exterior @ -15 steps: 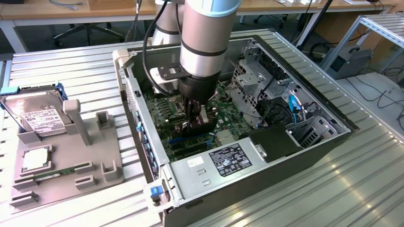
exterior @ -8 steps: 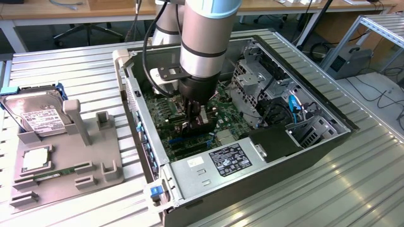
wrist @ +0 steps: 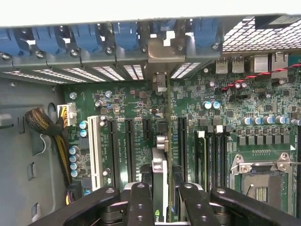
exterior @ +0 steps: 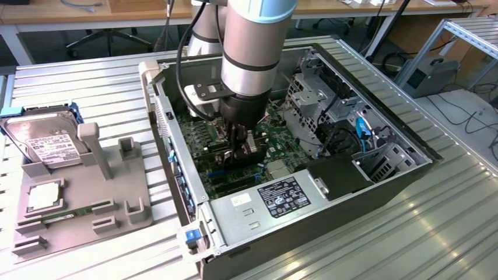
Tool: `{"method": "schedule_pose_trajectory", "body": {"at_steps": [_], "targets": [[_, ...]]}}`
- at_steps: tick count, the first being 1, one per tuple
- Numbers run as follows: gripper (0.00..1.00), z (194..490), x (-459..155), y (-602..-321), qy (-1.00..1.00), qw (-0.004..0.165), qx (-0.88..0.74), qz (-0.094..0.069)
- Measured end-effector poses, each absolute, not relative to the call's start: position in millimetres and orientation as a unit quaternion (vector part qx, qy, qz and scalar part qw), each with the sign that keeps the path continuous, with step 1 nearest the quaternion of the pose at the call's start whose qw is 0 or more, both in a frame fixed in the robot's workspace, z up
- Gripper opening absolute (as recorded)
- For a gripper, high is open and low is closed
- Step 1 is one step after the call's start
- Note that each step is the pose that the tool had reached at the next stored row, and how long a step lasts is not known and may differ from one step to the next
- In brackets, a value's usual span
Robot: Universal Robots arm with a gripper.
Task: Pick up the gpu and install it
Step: 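Insert the gpu into the slot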
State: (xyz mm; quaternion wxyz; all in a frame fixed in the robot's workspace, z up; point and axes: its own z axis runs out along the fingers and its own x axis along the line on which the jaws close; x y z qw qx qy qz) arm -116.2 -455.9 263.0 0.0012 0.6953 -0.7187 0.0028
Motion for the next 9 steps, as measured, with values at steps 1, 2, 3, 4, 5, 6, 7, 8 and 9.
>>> {"method": "schedule_pose_trajectory", "body": {"at_steps": [1, 2, 3, 4, 5, 6, 7, 8, 9], "targets": [[0.27, 263.0, -116.2, -455.9, -0.717, 0.001, 0.697, 0.003], [0.27, 263.0, -116.2, -455.9, -0.716, 0.001, 0.698, 0.002], [0.27, 262.9, -116.2, -455.9, -0.715, 0.001, 0.699, 0.002], [0.27, 262.8, -116.2, -455.9, -0.715, 0.000, 0.700, 0.002], [0.27, 262.8, -116.2, -455.9, -0.715, 0.000, 0.700, 0.002], [0.27, 262.7, -116.2, -455.7, -0.715, 0.000, 0.700, 0.001], [0.27, 262.7, -116.2, -455.6, -0.715, 0.000, 0.700, 0.001], [0.27, 262.7, -116.1, -455.3, -0.714, -0.001, 0.700, 0.001], [0.27, 262.7, -116.1, -454.8, -0.715, -0.001, 0.700, 0.001]]}}
